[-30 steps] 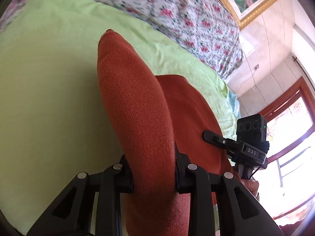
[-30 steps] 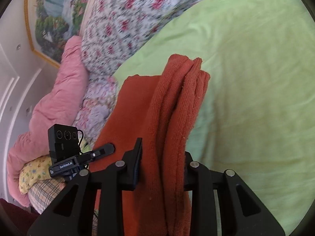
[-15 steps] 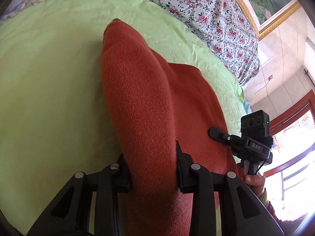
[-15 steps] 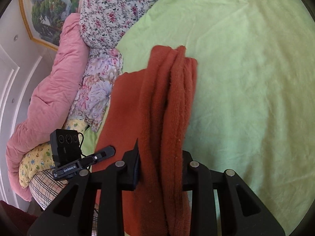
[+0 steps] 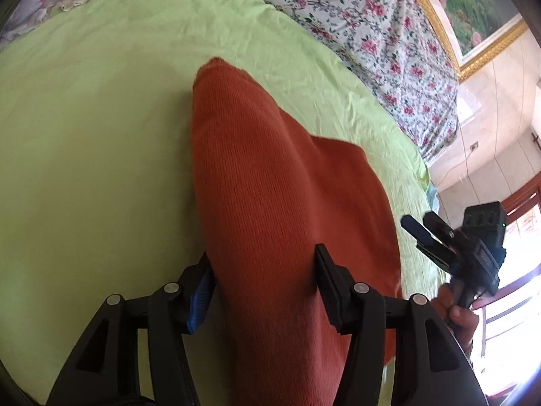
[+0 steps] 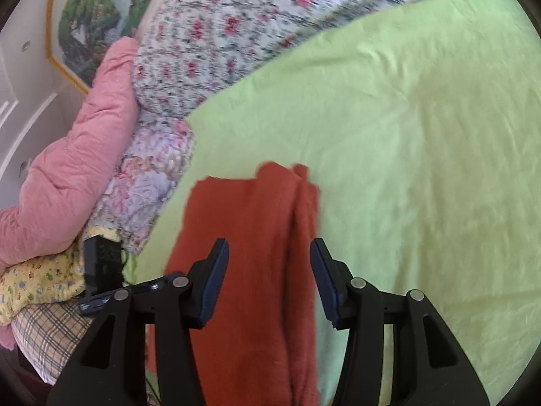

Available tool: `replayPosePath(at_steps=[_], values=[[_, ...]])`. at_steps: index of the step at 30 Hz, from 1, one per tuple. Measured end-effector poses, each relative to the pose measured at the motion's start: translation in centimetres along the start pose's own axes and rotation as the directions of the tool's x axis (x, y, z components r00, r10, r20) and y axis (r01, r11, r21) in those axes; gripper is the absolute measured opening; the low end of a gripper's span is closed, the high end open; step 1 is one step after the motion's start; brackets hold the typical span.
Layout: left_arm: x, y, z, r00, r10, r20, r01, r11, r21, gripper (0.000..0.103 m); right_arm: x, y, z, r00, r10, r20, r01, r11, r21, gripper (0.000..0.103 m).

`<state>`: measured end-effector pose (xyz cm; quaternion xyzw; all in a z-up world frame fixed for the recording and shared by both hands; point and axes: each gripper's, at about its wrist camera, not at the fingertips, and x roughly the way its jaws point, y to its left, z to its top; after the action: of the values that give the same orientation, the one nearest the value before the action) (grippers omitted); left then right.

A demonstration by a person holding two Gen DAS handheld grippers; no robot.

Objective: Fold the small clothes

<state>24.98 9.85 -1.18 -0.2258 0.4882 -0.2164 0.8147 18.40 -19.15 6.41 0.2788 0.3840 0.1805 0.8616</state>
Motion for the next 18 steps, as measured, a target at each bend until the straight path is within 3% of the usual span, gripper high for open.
replayPosePath(at_steps=[3, 6, 9, 11, 12, 16, 18], values=[[0.7, 0.7, 1.9, 1.0, 0.014, 0.019, -0.013, 0.999, -0.039, 0.057, 1.7, 0.9, 1.2, 0.999, 0.009, -0.051, -0.01, 1.0, -0.023, 0.051], [1.3, 1.3, 3.7, 0.999, 0.021, 0.038, -0.018, 0.997, -0.079, 0.057, 4.6, 0.3, 1.8, 0.993, -0.04, -0.11, 0.039, 0.999, -0.011, 0.049], [2.0, 1.6, 5.4, 0.997, 0.047, 0.056, -0.042, 0.995, -0.09, 0.056, 6.1, -1.0, 1.9, 0.992, -0.009, -0.128, 0.014, 0.999, 0.04, 0.038], [2.8, 1.6, 6.9, 0.995, 0.077, 0.07, -0.071, 0.995, -0.076, 0.039, 6.6, -1.5, 2.2, 0.992, 0.002, -0.124, 0.005, 0.998, 0.057, 0.013], [3.1, 1.3, 7.5, 0.992, 0.097, 0.075, -0.093, 0.994, -0.053, 0.017, 6.7, -1.5, 2.4, 0.993, 0.007, -0.122, 0.001, 0.998, 0.06, 0.013], [2.8, -1.0, 8.5, 0.979, 0.149, 0.142, -0.158, 0.986, 0.058, 0.01, 4.4, 0.0, 3.1, 0.998, 0.07, -0.005, -0.07, 0.997, 0.013, 0.01], [2.9, -1.5, 8.4, 0.967, 0.182, 0.176, -0.202, 0.974, 0.1, 0.009, 3.1, 0.1, 2.9, 0.997, 0.067, 0.045, -0.067, 0.998, -0.013, 0.01]])
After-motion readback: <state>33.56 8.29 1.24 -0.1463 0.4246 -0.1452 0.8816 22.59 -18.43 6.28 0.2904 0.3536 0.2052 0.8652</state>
